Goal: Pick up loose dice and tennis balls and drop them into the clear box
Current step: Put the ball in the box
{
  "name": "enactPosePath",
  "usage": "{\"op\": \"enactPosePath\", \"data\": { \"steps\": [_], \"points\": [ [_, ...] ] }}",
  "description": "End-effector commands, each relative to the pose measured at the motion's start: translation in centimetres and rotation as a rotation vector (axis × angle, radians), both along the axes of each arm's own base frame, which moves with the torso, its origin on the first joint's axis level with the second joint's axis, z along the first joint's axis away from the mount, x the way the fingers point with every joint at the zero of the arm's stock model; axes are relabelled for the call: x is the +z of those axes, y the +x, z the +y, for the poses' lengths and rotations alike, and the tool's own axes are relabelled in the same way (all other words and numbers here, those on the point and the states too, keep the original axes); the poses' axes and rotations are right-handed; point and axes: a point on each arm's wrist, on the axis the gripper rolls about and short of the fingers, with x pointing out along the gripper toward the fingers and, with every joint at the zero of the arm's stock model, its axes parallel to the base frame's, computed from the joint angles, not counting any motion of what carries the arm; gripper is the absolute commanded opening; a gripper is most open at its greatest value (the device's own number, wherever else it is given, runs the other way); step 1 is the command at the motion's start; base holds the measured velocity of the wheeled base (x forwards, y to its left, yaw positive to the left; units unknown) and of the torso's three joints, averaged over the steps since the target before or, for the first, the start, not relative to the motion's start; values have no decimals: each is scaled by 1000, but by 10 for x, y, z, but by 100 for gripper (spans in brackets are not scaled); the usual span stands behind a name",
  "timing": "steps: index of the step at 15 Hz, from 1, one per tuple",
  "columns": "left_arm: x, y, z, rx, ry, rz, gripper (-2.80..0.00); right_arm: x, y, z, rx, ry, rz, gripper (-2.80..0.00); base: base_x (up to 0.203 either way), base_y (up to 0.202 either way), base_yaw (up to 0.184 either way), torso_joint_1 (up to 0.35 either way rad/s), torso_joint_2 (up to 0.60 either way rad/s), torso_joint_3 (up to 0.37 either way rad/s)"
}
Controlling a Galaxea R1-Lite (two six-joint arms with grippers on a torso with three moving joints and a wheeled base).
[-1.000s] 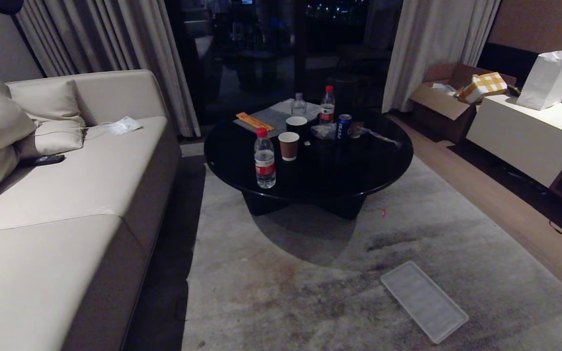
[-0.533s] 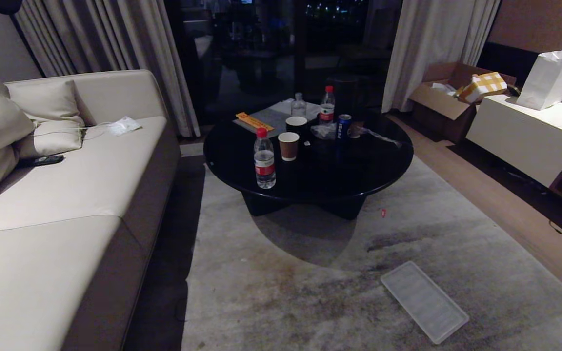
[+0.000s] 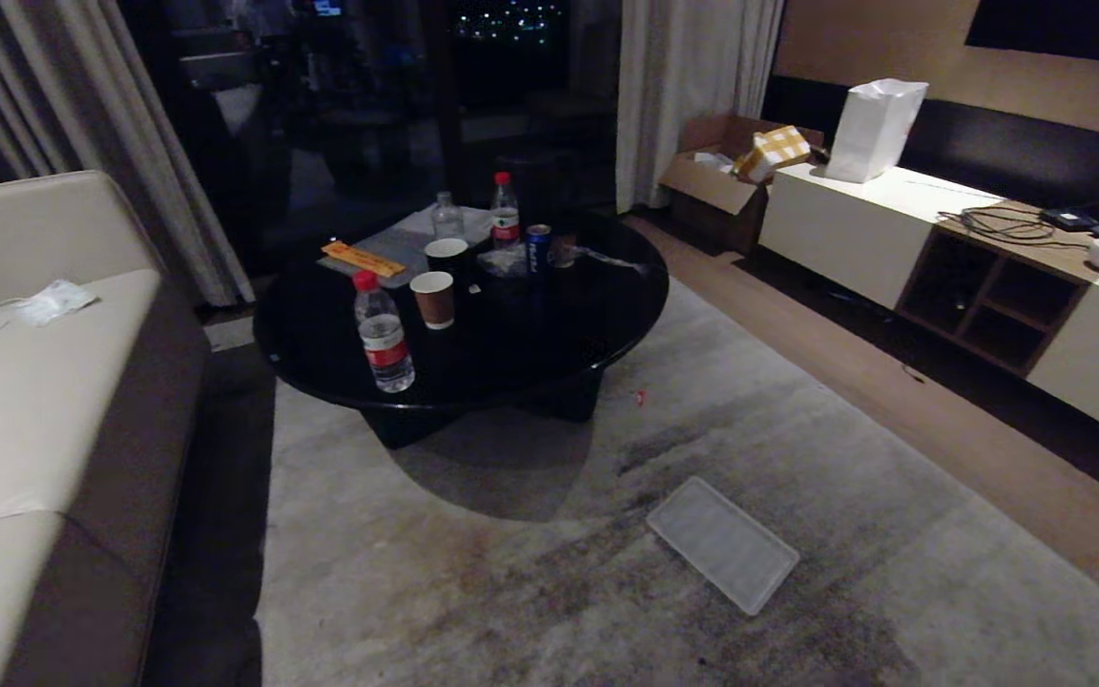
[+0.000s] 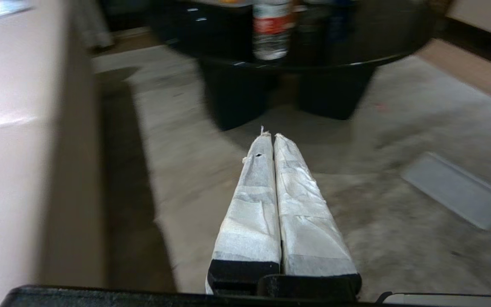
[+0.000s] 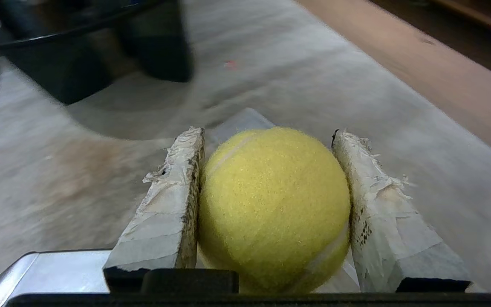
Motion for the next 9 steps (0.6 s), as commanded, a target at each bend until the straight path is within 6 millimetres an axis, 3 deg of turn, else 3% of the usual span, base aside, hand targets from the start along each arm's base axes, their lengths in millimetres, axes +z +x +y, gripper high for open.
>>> {"op": "enactPosePath", "data": {
  "steps": [1,9],
  "points": [
    [0,0,0,0,1,3,-280,0,0,0,1,0,1,-280,0,10,-162,1,4,7],
    [0,0,0,2,-2,3,-280,0,0,0,0,0,1,-280,0,10,-163,2,2,4]
  ]
}}
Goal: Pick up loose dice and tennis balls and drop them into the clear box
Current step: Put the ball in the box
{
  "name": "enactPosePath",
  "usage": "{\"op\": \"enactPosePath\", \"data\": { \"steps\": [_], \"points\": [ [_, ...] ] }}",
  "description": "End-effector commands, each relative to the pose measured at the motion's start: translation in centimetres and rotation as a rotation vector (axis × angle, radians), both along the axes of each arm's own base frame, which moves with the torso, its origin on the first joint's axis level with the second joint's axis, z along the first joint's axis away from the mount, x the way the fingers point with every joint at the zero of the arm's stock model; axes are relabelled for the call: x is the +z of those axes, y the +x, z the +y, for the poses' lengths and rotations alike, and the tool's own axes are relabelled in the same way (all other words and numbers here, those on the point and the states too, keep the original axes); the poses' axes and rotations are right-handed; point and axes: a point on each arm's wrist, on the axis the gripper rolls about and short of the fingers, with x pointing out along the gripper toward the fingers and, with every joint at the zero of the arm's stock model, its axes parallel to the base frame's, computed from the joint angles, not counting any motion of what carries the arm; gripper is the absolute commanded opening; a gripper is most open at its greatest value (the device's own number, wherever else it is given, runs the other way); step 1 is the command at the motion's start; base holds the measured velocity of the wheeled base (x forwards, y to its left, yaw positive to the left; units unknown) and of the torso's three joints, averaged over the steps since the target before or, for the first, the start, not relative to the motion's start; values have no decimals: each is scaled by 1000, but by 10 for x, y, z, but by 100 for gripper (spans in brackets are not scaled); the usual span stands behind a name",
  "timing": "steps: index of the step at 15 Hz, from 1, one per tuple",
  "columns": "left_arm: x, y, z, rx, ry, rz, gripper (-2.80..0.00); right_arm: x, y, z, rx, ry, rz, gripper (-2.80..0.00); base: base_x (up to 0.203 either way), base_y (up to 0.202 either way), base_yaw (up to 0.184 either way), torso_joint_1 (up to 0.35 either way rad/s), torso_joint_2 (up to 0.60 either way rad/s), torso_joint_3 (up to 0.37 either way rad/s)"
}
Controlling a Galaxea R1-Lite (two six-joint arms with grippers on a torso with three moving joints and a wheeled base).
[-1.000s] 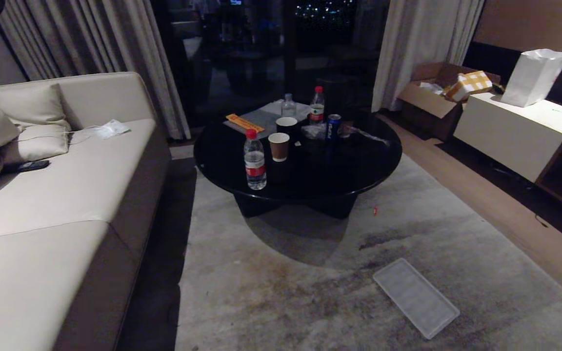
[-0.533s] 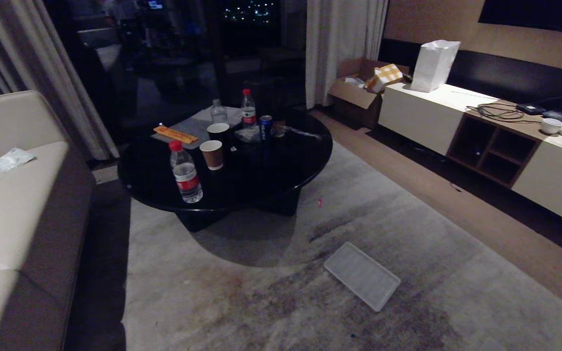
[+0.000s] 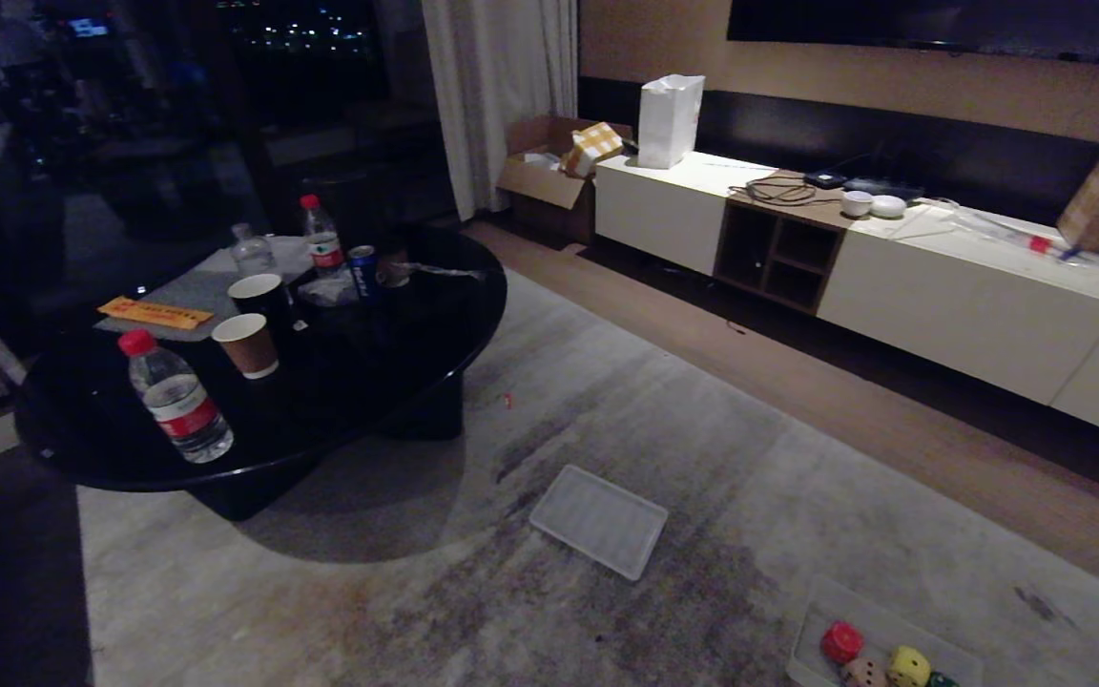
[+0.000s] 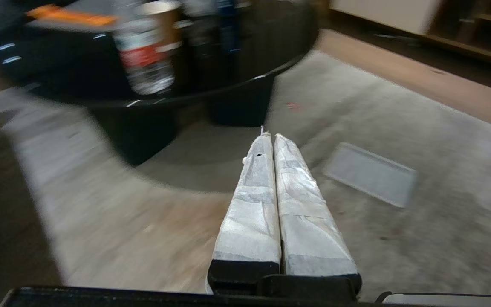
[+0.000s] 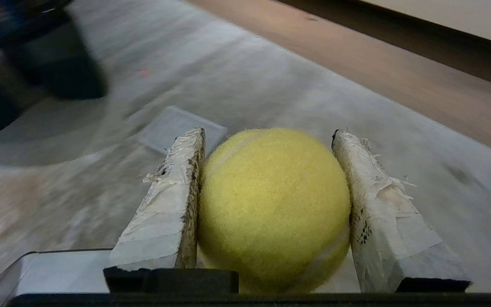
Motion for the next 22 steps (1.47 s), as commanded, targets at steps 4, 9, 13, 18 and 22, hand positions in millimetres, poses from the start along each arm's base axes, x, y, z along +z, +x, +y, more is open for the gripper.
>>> {"op": "enactPosePath", "data": {
  "steps": [4,9,13,18,22],
  "points": [
    [0,0,0,1,-1,3,-280,0,0,0,0,0,2,-280,1,11,-165,1,1,2],
    [0,0,0,1,-3,3,-280,0,0,0,0,0,3,-280,0,8,-125,1,-1,2],
    [0,0,0,1,0,3,-280,0,0,0,1,0,2,-280,0,0,0,1,2,-31],
    [0,0,0,0,2,1,-280,0,0,0,0,0,2,-280,0,0,0,3,2,-190],
    [0,0,0,0,3,1,-280,0,0,0,0,0,3,-280,0,0,0,3,2,-196]
  ]
}}
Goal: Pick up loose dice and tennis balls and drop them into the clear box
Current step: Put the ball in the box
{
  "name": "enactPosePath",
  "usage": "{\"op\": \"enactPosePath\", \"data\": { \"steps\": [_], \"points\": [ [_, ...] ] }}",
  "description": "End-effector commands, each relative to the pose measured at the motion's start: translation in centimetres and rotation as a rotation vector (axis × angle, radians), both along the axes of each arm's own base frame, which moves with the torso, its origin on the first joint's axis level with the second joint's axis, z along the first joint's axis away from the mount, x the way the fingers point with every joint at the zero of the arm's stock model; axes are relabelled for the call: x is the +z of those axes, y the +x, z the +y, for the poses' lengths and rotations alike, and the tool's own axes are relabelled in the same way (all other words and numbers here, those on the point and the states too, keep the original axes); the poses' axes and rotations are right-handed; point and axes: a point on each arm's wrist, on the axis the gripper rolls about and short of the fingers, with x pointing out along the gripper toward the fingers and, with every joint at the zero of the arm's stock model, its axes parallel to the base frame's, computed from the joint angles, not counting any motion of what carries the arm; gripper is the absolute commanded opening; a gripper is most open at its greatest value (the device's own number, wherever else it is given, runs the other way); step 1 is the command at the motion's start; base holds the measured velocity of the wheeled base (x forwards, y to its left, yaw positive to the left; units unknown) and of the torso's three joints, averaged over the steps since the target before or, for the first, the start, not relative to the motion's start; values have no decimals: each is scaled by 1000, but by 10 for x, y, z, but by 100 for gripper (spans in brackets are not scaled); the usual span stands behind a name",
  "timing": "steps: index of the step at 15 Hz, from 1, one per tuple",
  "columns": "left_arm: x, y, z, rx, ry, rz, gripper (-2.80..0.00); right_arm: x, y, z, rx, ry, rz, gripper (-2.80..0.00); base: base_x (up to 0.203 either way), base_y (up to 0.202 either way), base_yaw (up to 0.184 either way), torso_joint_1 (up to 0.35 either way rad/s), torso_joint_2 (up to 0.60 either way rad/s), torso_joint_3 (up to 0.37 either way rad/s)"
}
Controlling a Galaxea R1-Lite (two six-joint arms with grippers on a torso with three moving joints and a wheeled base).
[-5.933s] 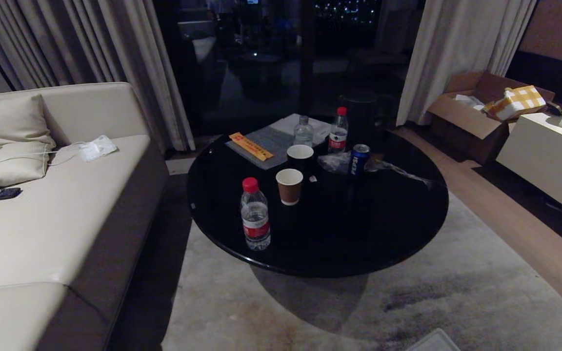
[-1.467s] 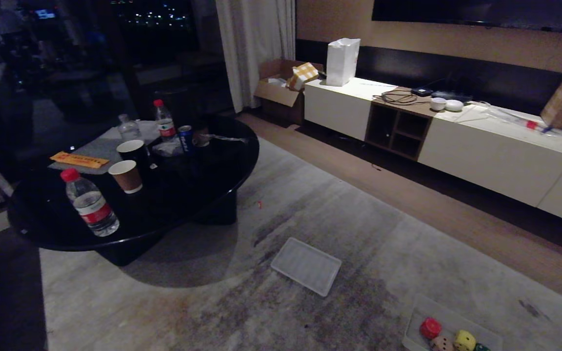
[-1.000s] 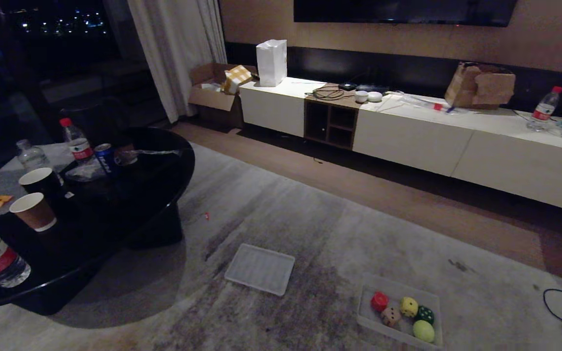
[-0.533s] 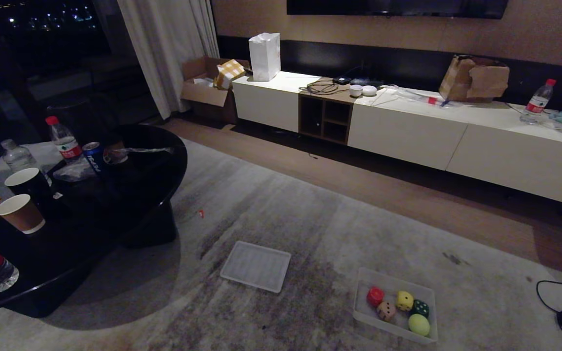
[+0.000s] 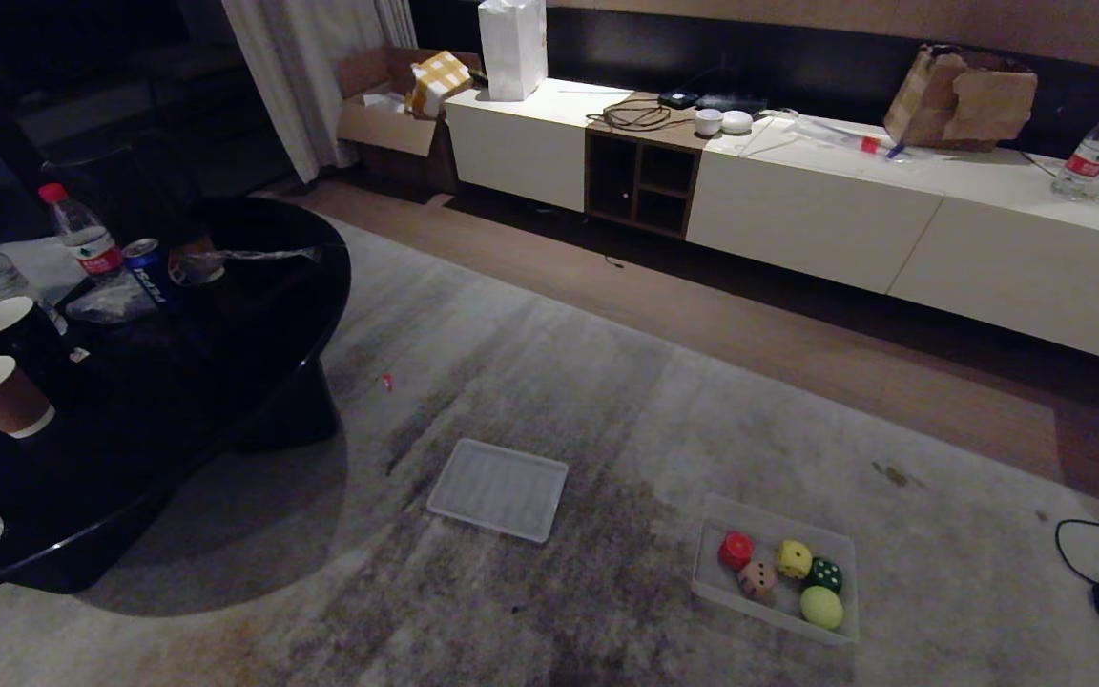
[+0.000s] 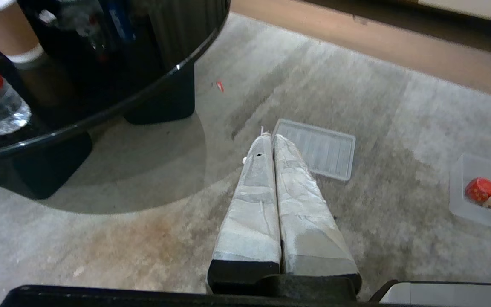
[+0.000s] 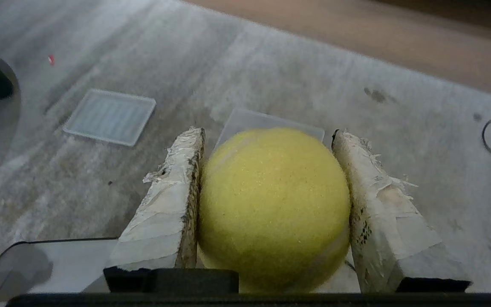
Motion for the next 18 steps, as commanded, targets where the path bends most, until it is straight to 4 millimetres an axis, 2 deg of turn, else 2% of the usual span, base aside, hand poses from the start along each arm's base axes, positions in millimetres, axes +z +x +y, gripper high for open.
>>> {"op": "enactPosePath", "data": {
  "steps": [1,18],
  "points": [
    [0,0,0,1,1,3,-280,0,0,0,0,1,3,-280,0,0,0,7,2,-207],
    [0,0,0,1,4,1,-280,0,0,0,0,-1,2,-280,0,0,0,3,2,-196]
  ]
}}
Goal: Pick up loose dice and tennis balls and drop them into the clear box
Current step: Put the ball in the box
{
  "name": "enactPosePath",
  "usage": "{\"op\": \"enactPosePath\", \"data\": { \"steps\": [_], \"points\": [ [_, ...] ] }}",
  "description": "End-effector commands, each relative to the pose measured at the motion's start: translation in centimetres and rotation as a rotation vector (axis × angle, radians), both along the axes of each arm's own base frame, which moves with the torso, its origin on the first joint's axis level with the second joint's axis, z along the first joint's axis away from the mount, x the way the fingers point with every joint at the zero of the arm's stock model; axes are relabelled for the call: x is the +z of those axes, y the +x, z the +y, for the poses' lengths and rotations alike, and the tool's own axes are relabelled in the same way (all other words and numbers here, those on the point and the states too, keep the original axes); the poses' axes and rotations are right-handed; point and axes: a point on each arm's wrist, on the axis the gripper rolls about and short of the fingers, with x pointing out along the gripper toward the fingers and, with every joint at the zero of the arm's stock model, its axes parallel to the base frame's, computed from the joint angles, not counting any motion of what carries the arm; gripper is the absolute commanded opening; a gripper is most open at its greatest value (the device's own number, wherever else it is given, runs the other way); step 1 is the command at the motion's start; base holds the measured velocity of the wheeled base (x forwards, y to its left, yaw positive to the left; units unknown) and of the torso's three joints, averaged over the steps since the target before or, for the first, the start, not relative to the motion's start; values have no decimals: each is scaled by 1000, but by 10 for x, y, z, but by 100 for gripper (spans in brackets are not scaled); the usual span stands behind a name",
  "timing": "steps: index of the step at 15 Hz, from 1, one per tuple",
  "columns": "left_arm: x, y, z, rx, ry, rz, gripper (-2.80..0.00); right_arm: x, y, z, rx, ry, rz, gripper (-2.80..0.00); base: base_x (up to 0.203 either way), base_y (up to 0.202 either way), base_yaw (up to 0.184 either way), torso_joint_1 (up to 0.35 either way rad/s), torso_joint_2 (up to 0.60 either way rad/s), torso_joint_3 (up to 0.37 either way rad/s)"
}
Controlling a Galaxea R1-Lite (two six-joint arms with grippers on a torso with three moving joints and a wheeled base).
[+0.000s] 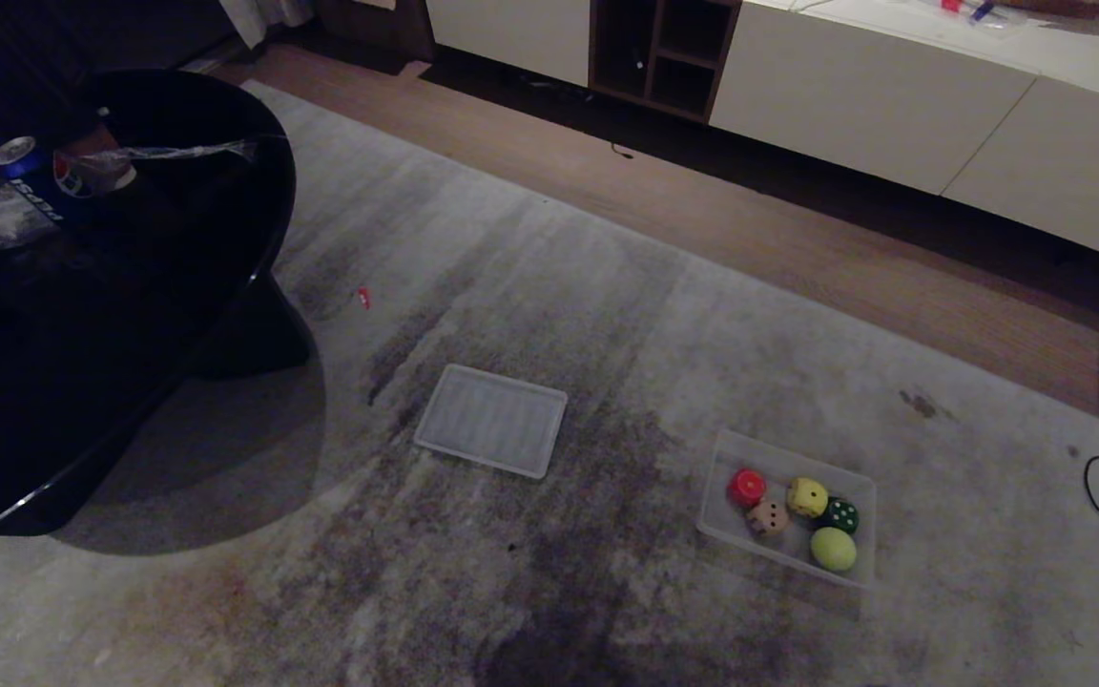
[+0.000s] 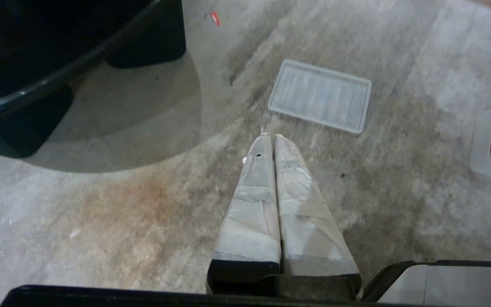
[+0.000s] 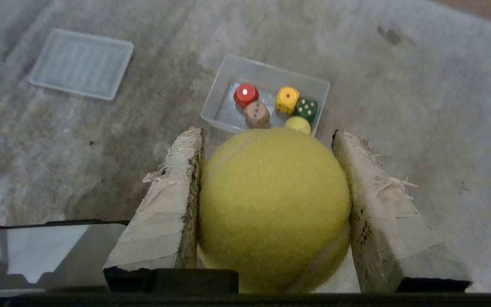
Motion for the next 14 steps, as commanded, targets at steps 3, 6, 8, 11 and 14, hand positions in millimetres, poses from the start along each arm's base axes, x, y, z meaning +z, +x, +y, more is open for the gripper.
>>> {"op": "enactPosePath", "data": {
  "steps": [3,6,8,11,14],
  "points": [
    [0,0,0,0,1,2,-280,0,0,0,-1,2,4,-280,0,0,0,1,1,-200],
    [0,0,0,0,1,2,-280,0,0,0,-1,2,2,-280,0,0,0,2,2,-197],
    [0,0,0,0,1,2,-280,0,0,0,-1,2,2,-280,0,0,0,2,5,-203],
    [0,0,0,0,2,2,-280,0,0,0,1,2,2,-280,0,0,0,4,4,-198],
    [0,0,0,0,2,2,-280,0,0,0,-1,2,4,-280,0,0,0,1,1,-194]
  ]
}}
